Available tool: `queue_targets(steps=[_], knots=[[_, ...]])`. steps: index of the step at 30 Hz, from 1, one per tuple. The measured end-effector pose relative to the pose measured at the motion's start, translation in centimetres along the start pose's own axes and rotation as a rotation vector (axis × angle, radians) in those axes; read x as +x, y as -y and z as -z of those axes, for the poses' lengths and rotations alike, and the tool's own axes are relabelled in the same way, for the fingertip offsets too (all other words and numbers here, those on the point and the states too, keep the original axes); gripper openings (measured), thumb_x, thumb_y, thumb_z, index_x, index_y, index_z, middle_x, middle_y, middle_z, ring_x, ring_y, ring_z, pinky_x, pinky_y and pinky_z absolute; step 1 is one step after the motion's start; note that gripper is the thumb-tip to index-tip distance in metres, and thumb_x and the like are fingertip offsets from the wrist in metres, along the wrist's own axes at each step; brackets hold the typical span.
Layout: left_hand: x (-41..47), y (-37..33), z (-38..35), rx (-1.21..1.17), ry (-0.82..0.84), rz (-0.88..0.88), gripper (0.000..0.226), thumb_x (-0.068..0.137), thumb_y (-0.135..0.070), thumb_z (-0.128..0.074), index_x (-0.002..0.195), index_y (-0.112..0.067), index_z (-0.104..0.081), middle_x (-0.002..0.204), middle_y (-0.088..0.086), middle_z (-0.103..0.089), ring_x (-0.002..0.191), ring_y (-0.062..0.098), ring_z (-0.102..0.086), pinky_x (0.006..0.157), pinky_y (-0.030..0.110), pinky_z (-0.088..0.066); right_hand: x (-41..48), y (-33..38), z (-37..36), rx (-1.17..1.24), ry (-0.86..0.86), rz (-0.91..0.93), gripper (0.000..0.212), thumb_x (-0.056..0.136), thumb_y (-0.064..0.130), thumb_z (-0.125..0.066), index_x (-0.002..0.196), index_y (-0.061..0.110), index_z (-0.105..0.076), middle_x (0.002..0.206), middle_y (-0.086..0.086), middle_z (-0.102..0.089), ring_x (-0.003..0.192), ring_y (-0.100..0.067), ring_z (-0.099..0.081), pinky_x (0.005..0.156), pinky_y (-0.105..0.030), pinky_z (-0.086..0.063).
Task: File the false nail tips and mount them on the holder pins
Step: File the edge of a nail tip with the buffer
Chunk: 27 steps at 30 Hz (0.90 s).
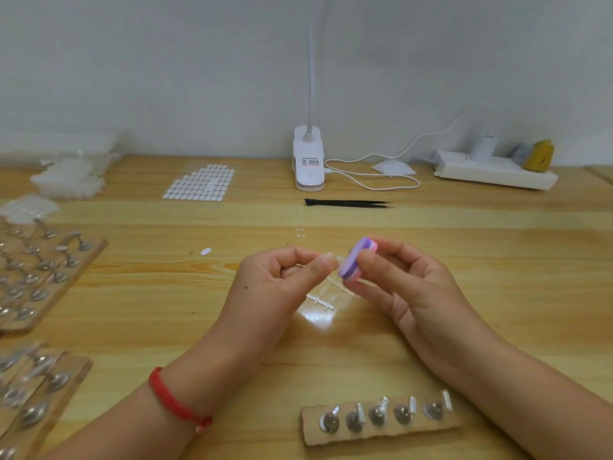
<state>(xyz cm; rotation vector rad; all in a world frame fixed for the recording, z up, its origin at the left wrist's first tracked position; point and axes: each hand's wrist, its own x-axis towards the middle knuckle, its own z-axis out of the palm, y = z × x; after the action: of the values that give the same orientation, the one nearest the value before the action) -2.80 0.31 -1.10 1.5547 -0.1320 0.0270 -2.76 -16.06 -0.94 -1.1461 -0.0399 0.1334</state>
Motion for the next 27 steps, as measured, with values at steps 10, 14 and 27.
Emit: queue_targets(steps=[10, 14, 27], knots=[[-0.09, -0.22, 0.04, -0.031, 0.034, 0.008, 0.018, 0.065, -0.033, -0.069, 0.063, -0.015, -0.07, 0.049, 0.003, -0.022, 0.042, 0.007, -0.019, 0.04, 0.008, -0.025, -0.22, 0.32, 0.1, -0.022, 0.021, -0.032, 0.029, 0.056, 0.015, -0.077, 0.085, 0.01, -0.077, 0.082, -0.007, -0.073, 0.075, -0.016, -0.072, 0.065, -0.023, -0.057], [0.01, -0.03, 0.29, -0.014, 0.063, 0.013, 0.018, 0.07, -0.021, -0.077, 0.056, -0.018, -0.065, 0.045, -0.008, -0.025, 0.042, 0.008, -0.02, 0.041, 0.011, -0.023, -0.4, 0.09, -0.17, -0.052, 0.059, -0.039, 0.031, 0.054, 0.019, -0.078, 0.085, 0.013, -0.08, 0.086, -0.008, -0.075, 0.077, -0.015, -0.072, 0.064, -0.022, -0.056], [-0.27, 0.46, -0.17, 0.0, 0.011, -0.071, 0.024, 0.08, -0.011, -0.071, 0.058, -0.01, -0.061, 0.044, -0.008, -0.024, 0.042, 0.007, -0.019, 0.041, 0.011, -0.022, -0.09, -0.17, 0.27, -0.052, 0.124, -0.043, 0.029, 0.061, 0.012, -0.083, 0.09, 0.015, -0.079, 0.087, -0.005, -0.074, 0.077, -0.011, -0.07, 0.066, -0.023, -0.056]])
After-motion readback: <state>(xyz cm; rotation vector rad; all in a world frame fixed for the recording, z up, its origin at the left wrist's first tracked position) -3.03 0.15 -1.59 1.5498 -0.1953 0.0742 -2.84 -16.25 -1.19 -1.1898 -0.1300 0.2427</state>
